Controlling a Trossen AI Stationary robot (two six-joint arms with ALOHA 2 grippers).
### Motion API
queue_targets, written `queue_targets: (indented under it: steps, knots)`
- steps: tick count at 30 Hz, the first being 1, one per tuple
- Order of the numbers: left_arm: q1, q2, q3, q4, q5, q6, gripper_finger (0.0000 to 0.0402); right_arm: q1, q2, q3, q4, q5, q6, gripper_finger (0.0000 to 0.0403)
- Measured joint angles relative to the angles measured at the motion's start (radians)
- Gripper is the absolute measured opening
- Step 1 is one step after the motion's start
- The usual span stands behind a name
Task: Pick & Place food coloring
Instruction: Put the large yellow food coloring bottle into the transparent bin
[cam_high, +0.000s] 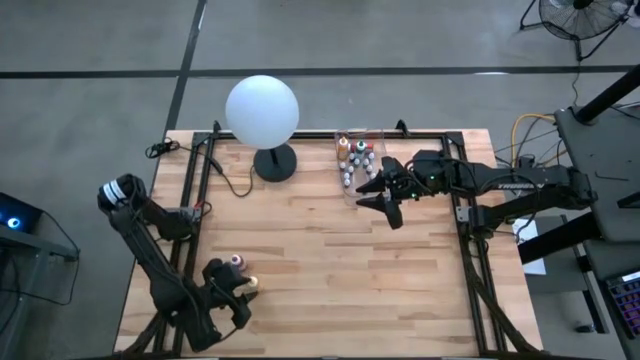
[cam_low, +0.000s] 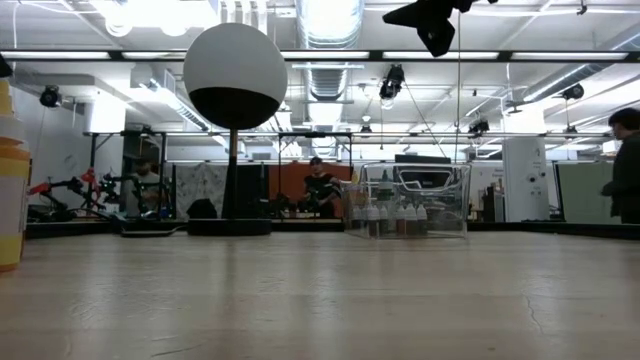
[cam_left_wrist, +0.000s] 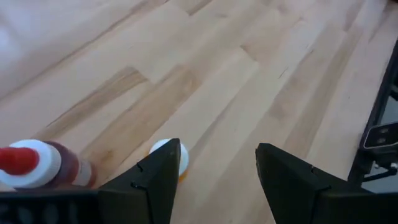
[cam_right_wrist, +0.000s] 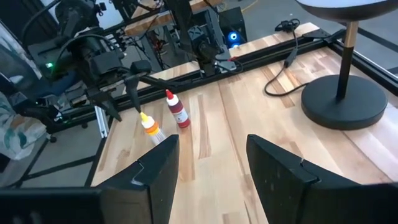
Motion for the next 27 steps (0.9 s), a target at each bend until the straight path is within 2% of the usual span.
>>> queue_targets:
  steps: [11, 22, 27]
  knots:
    - [-0.043, 0.064, -0.004, -0.116, 0.029, -0.222, 0.0190, 0.000, 0.000, 0.000, 0.001, 0.000, -0.003, 0.0178]
    - [-0.058, 0.067, -0.003, -0.121, 0.027, -0.264, 0.0190, 0.000, 0.000, 0.000, 0.001, 0.000, -0.007, 0.0178]
    - [-0.060, 0.108, -0.005, -0.117, 0.027, -0.289, 0.0190, 0.000, 0.000, -0.002, 0.001, 0.001, -0.007, 0.0178]
